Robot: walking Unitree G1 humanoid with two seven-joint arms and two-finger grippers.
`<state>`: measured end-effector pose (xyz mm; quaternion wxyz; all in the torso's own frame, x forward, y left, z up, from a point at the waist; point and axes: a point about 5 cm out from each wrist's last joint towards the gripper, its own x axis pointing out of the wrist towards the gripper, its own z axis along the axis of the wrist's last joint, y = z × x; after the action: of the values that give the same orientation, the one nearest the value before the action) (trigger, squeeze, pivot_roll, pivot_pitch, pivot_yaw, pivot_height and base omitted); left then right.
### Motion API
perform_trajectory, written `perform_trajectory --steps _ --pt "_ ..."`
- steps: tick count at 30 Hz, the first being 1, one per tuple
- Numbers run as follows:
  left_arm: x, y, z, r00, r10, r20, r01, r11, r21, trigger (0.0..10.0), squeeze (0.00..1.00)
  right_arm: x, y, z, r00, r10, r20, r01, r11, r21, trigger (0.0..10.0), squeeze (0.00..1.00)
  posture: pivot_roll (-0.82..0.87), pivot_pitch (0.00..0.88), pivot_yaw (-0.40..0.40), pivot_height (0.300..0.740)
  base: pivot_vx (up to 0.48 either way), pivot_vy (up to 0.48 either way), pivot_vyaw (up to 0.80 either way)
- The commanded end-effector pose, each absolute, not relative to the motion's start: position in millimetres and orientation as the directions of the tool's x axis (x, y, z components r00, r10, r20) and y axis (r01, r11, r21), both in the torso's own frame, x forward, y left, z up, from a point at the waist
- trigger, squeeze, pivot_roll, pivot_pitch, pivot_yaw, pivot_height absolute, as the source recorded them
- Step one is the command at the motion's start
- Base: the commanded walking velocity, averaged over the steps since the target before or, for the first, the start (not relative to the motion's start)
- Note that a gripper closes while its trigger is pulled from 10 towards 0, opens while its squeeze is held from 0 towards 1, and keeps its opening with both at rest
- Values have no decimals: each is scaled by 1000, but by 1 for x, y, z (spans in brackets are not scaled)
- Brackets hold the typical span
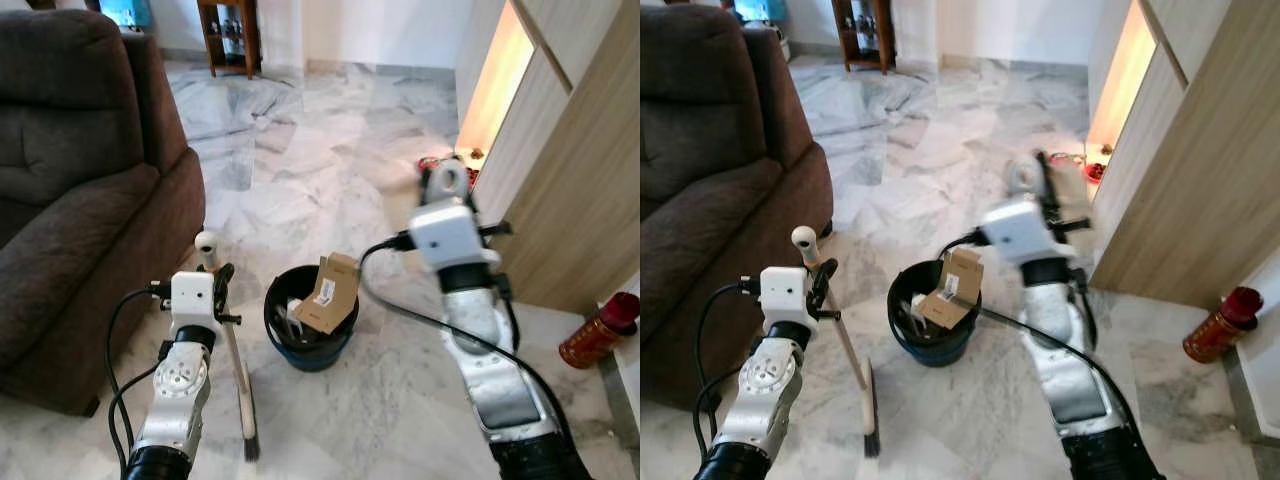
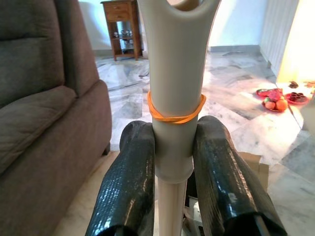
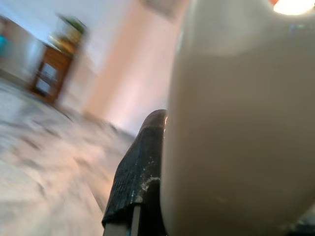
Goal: Sweep floor
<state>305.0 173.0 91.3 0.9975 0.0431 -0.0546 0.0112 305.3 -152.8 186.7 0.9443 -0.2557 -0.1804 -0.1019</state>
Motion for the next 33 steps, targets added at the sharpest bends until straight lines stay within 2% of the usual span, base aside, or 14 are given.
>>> perform_trajectory --steps 1,2,8,21,26,33 --pt "306 172 98 989 6 151 -19 996 86 10000 0 307 -154 188 906 -140 399 303 872 -384 10000 0 -8 61 16 740 0 0 0" --pt "306 172 98 989 6 151 -19 996 87 10000 0 310 -163 175 922 -205 330 315 891 -327 10000 0 -8 61 16 740 0 0 0" --pt "304 173 97 989 1 147 -14 996 88 10000 0 318 -179 148 928 -316 196 356 907 -226 10000 0 -7 64 17 740 0 0 0" --pt "294 181 93 991 8 130 -18 997 74 10000 0 325 -177 101 970 -235 68 244 916 -317 10000 0 5 73 12 740 0 0 0" --pt "293 179 92 992 1 127 -11 997 75 10000 0 322 -175 85 976 -219 10 212 927 -309 10000 0 7 77 10 740 0 0 0" --pt "293 177 94 991 -8 134 -2 997 71 10000 0 322 -172 82 981 -193 12 188 942 -277 10000 0 4 75 11 740 0 0 0"
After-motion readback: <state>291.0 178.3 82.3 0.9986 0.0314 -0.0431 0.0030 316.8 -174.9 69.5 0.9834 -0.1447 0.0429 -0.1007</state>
